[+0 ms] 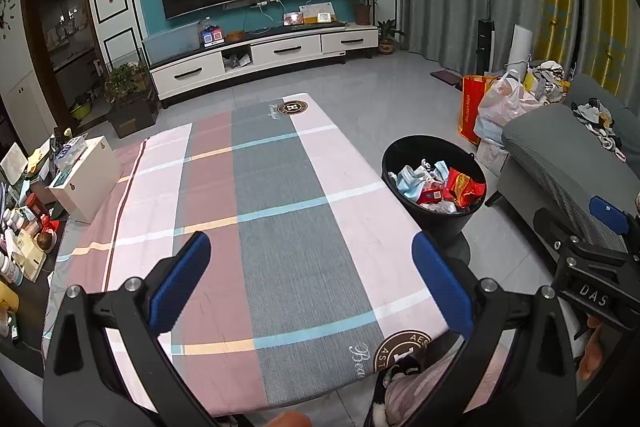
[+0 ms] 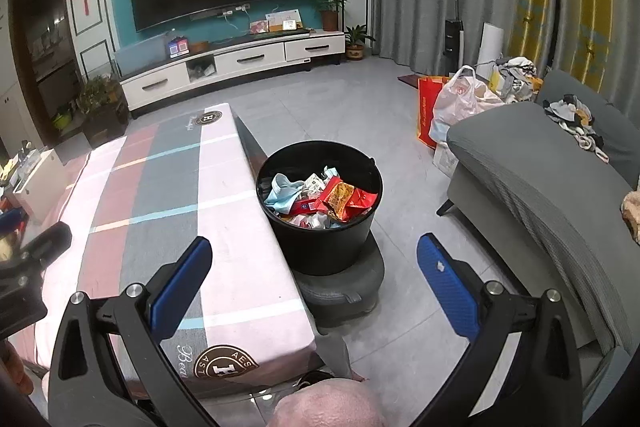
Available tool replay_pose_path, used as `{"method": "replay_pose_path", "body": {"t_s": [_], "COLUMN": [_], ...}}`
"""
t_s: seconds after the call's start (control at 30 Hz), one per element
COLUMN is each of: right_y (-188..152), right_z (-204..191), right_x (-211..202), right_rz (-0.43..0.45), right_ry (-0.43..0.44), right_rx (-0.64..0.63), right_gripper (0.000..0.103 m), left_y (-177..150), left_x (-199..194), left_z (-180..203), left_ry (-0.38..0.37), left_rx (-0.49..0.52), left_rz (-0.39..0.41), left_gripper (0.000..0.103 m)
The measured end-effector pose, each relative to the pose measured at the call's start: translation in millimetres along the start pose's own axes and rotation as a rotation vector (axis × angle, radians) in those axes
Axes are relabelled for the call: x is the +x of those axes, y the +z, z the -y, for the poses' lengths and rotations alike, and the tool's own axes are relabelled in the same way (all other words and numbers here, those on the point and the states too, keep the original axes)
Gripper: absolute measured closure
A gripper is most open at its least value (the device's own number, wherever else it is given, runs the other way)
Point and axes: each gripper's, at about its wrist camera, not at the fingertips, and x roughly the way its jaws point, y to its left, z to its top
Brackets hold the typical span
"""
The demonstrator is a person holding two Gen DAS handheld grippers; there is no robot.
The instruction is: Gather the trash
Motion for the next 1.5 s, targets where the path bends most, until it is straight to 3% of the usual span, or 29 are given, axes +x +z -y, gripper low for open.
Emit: {"method": "replay_pose_path", "body": {"t_s": [1.5], "right_y": [1], "right_z": [-5], "right_x": [-2], "right_rz": [0.004], "right_ry": [0.003], "right_rx": [-0.014], "right_gripper": [0.003], "left_y": [-7], "left_x": [11], "left_z": [4], "left_ry": [0.016], "left_rx": [0.028], "left_rz": [-0.014], "left_gripper": [0.003]}}
